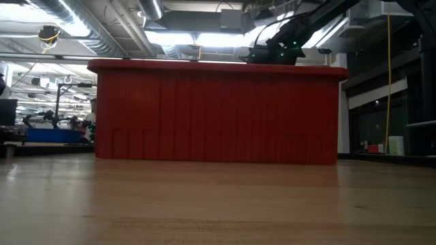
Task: Pick and place slides into bin
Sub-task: Put the pink slide into the red bin, then return to Home Position
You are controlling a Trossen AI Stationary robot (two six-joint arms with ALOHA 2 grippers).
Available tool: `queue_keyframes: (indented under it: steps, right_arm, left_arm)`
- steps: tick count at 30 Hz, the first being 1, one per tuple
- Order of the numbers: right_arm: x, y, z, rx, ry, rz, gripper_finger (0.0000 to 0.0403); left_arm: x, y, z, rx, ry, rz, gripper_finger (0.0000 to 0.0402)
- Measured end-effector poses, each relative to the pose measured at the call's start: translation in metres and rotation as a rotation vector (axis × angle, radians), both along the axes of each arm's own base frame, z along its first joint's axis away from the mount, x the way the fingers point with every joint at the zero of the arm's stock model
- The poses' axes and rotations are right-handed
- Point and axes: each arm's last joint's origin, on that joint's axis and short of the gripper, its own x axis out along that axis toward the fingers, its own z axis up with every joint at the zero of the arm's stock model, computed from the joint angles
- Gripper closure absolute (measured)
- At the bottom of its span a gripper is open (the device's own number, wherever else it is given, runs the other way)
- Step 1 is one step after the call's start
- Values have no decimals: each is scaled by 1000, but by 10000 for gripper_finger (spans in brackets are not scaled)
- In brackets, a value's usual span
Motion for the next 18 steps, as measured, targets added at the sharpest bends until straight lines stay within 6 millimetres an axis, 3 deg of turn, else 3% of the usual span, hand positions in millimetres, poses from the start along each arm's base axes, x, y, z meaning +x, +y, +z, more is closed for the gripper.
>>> queue_keyframes:
  steps: [10,18]
  right_arm:
    - [-1,-3,1,-87,44,-64,291]
    - [-6,3,-2,-27,93,-194,281]
  left_arm:
    - [0,0,0,-1,0,-1,399]
    - [0,-2,0,1,1,-57,399]
